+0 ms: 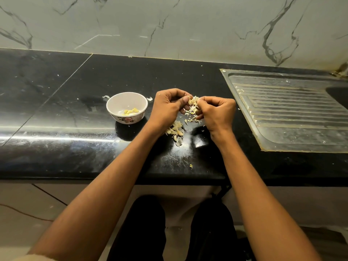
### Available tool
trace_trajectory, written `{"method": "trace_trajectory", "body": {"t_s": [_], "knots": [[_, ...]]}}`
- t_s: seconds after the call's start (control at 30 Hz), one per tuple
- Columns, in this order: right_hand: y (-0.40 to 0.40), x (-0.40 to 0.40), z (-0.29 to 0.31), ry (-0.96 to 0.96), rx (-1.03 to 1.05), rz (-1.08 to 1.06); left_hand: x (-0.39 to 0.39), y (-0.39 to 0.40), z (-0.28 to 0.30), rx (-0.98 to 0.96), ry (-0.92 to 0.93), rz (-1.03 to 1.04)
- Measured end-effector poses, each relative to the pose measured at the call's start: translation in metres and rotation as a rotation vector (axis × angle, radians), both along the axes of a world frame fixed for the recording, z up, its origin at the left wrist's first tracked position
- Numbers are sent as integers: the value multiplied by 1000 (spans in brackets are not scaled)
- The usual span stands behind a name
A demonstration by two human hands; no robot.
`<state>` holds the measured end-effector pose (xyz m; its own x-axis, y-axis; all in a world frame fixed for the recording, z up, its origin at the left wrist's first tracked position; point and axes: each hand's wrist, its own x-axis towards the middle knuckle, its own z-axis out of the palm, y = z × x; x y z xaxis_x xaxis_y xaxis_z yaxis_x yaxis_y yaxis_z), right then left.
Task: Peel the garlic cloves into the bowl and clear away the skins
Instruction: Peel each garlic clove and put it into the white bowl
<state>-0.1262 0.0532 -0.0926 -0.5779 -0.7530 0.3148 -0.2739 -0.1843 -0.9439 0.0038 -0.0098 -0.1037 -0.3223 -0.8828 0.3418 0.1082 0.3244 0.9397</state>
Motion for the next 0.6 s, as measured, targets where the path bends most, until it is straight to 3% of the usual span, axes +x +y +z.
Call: {"method": "trace_trajectory", "body": {"t_s": [0.33, 0.6], "knots": [[0, -1, -5, 320, 52, -148, 1, -1, -1, 67, 37, 66], [-1, -5, -7, 338, 112, -124, 1, 0, -1, 81, 30, 82]]}}
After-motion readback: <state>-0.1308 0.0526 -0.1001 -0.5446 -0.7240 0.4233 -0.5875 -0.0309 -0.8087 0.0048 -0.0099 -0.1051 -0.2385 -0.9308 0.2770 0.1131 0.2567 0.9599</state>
